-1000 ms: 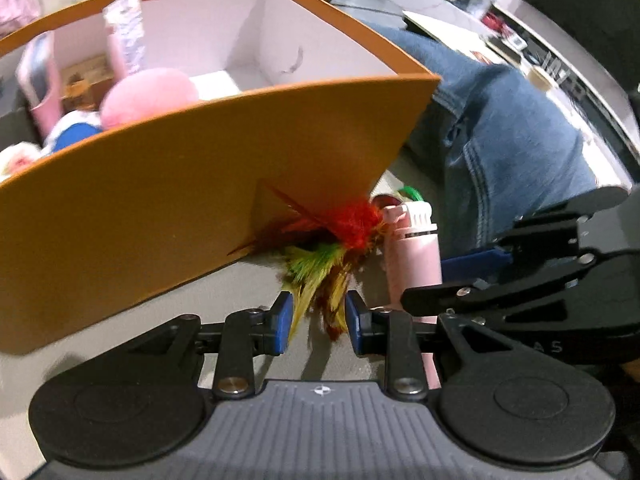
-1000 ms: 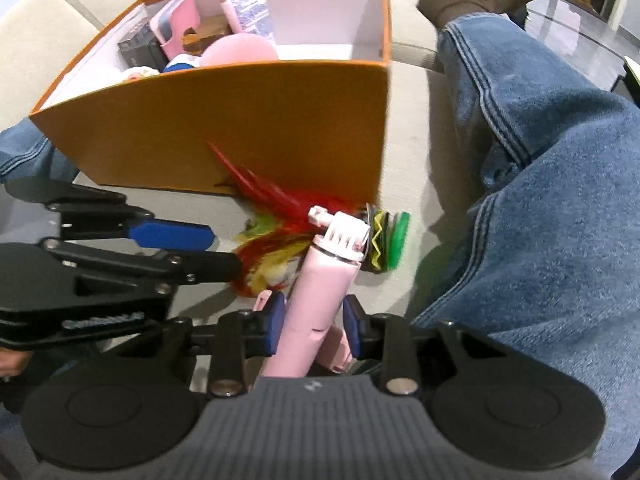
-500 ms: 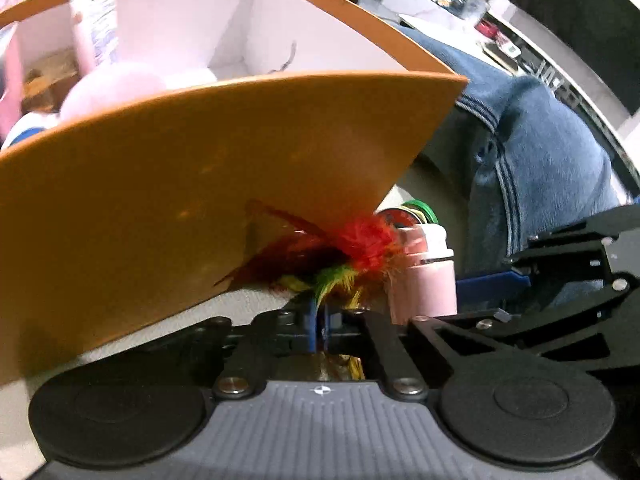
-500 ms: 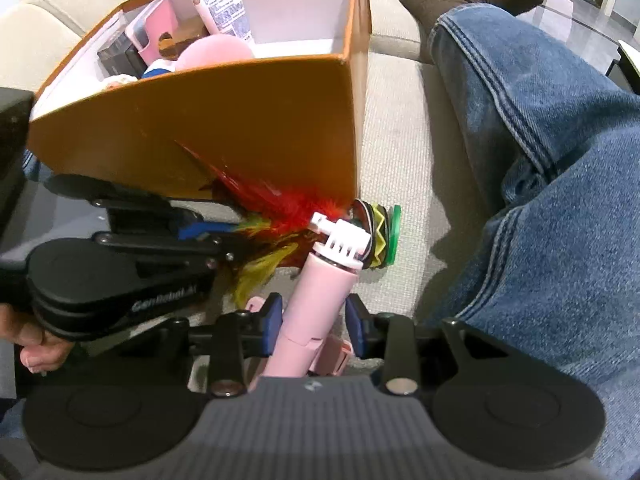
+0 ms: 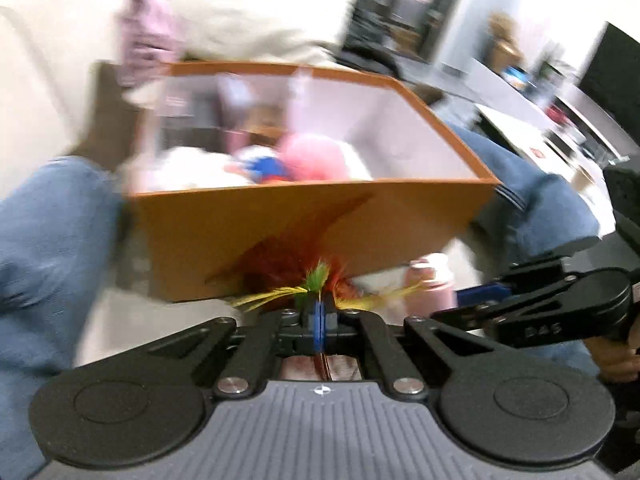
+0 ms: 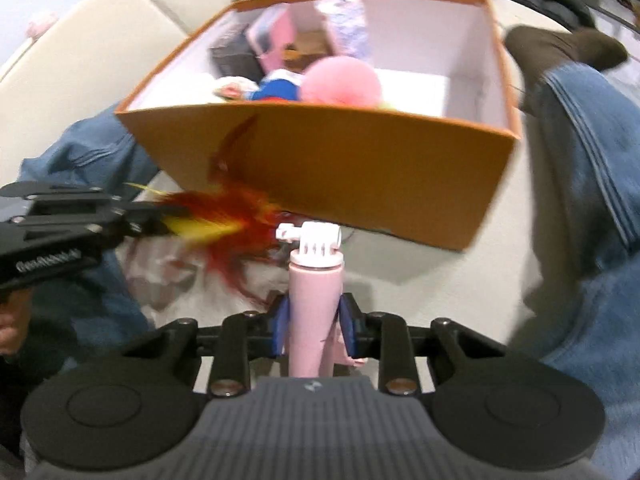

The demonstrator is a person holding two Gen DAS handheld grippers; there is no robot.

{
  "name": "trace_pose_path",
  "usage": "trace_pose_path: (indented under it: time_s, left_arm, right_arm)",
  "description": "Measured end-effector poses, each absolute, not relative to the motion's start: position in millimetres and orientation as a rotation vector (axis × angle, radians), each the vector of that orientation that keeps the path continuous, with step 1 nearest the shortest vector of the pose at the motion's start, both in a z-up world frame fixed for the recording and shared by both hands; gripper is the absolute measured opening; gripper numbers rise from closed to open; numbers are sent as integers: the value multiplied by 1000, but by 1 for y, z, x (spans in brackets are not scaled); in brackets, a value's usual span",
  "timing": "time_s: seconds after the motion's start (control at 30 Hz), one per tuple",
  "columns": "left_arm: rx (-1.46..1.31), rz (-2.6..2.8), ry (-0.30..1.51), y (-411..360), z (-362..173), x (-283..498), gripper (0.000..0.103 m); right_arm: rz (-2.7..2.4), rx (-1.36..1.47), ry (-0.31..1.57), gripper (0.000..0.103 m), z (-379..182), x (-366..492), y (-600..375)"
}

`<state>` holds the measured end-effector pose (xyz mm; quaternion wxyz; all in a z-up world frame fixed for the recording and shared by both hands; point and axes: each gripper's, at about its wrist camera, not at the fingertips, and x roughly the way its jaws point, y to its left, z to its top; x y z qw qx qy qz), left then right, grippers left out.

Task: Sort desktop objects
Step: 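Grasp the feather toy with left gripper while right grasps the pink bottle, then lift the feather toy with left gripper while right lifts the pink bottle over the box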

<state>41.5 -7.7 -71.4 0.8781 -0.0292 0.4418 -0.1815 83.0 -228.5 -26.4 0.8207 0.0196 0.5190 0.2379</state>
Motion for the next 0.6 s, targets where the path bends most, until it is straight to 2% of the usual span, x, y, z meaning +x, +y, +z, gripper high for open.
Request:
trace_pose_path:
  time_s: [0.17, 0.33, 0.43, 0.53, 0.6]
  left_arm:
    - [-104, -314, 948, 15, -78, 35, 0]
    - [-112, -359, 955, 2, -82, 34, 0]
    - [-100, -374, 958, -1, -84, 32, 1]
    - [-80, -381, 949, -5, -84, 30, 9]
    - [-67, -386, 936, -8, -82, 29, 28]
  right_arm:
    - [503, 59, 1120, 30, -31, 97, -227]
    - [337, -37, 1136, 30, -43, 98, -243]
    - [275, -63, 1112, 33, -41, 93, -256]
    - [192, -146, 1075, 37, -34, 88, -262]
    - [186, -179, 1046, 37, -28, 83, -263]
